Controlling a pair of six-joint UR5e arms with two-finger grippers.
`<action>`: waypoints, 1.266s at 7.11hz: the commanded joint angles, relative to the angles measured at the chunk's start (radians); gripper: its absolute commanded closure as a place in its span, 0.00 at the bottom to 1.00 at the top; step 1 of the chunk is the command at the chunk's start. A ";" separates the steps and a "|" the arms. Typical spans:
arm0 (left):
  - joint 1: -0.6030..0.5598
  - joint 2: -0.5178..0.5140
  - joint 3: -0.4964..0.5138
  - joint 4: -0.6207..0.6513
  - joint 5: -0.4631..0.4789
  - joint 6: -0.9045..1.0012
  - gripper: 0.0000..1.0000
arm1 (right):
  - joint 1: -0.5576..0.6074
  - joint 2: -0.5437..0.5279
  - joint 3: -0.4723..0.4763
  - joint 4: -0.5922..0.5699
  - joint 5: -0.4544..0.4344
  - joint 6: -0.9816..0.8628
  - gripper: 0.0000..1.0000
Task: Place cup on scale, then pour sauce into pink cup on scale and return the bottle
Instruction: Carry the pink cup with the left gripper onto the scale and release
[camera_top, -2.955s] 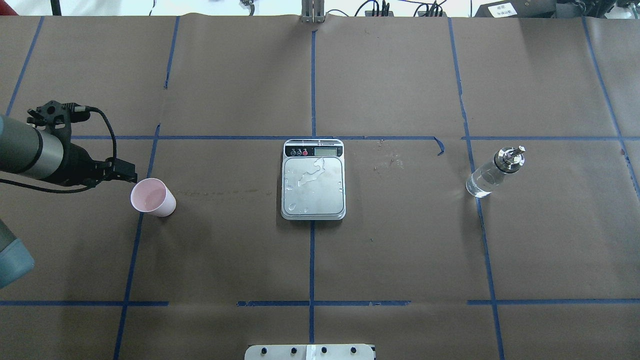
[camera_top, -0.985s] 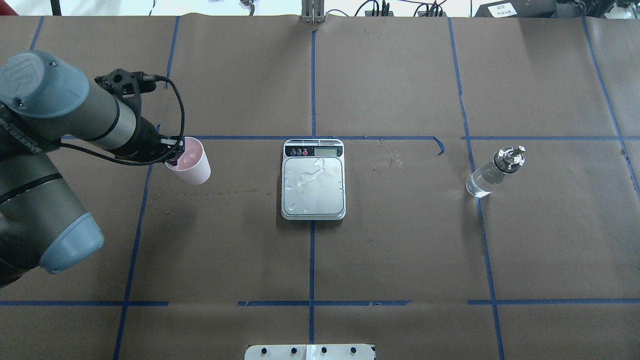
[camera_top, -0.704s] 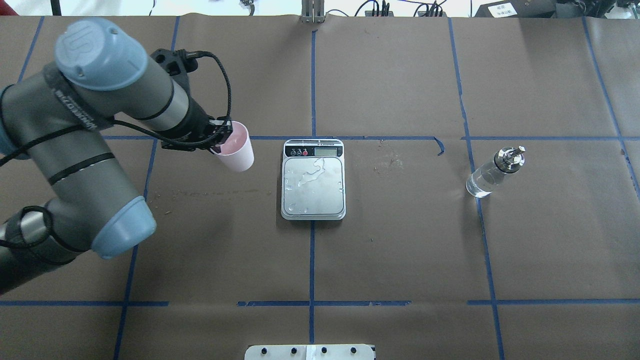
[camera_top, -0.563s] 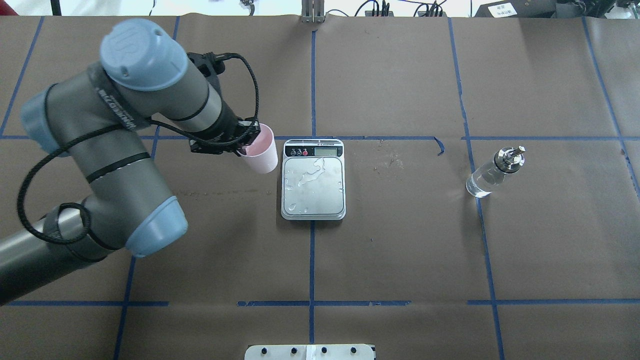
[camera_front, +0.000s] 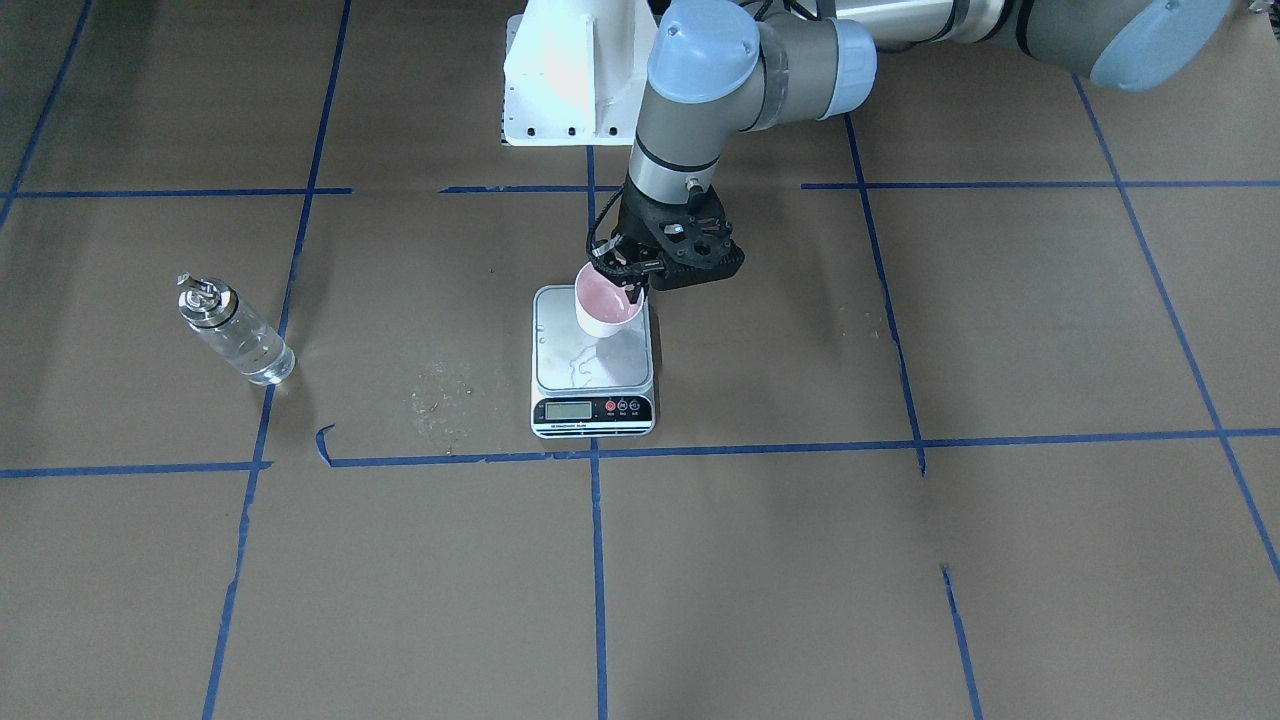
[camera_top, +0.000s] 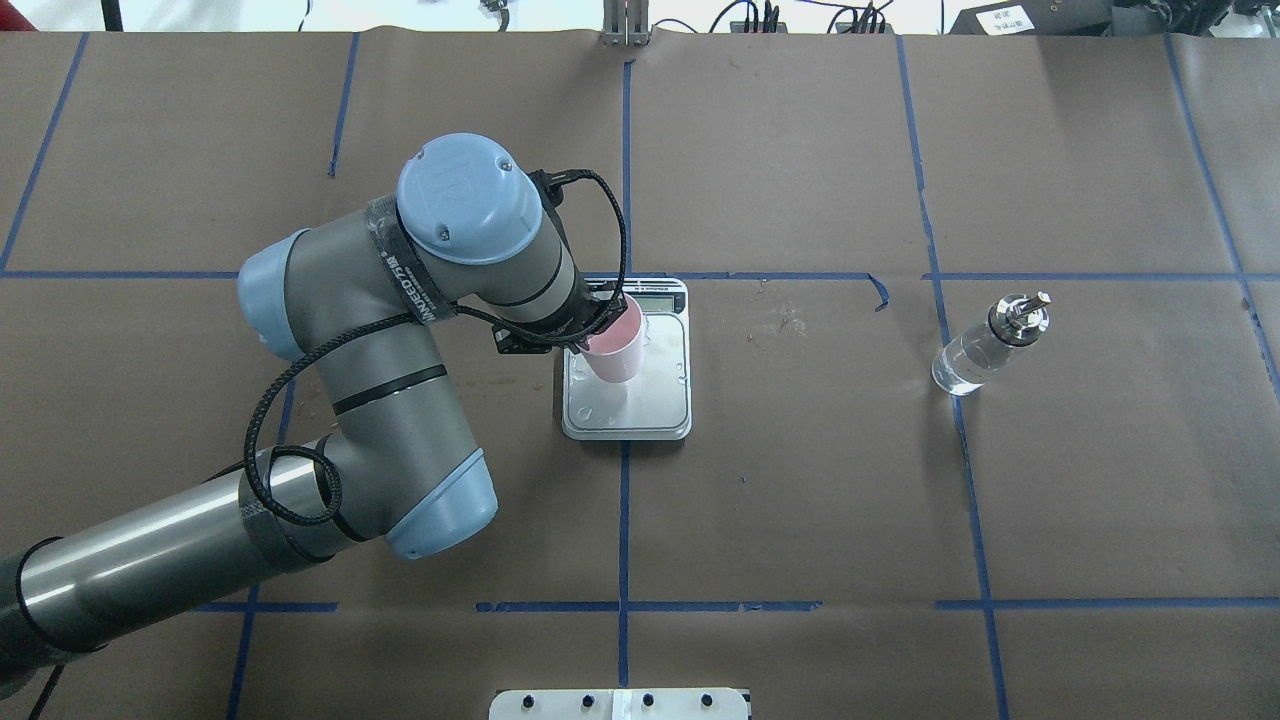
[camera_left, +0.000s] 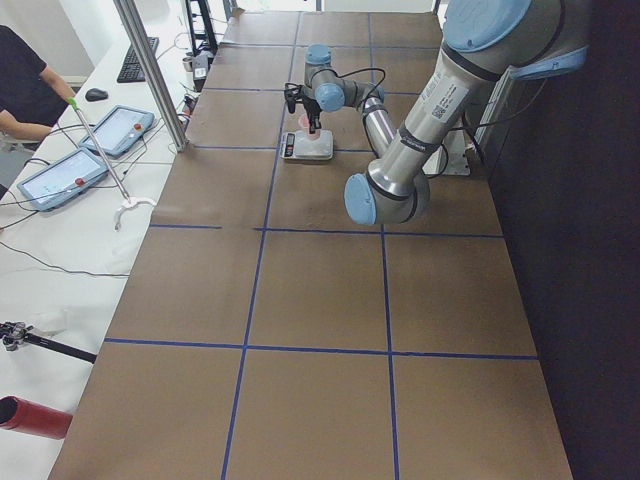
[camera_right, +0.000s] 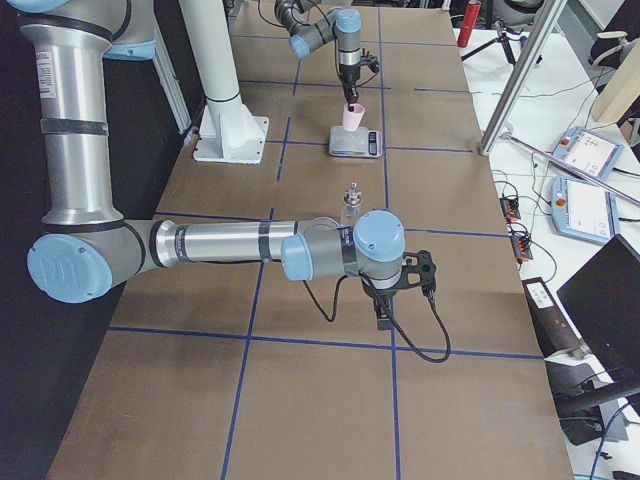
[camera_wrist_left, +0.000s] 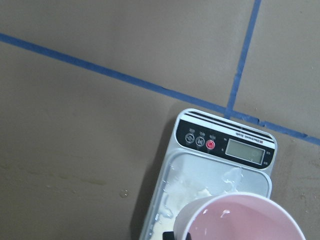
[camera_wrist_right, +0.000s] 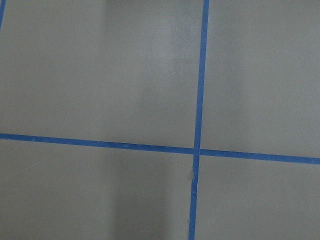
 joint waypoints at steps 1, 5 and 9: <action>0.008 -0.003 0.027 -0.027 0.007 0.000 1.00 | -0.001 0.004 -0.001 0.000 0.004 0.001 0.00; 0.010 -0.008 0.075 -0.087 0.007 0.003 1.00 | -0.001 0.006 0.008 -0.002 0.010 0.001 0.00; 0.002 0.004 -0.003 -0.082 0.016 0.012 0.01 | -0.001 0.039 0.008 -0.012 0.008 0.009 0.00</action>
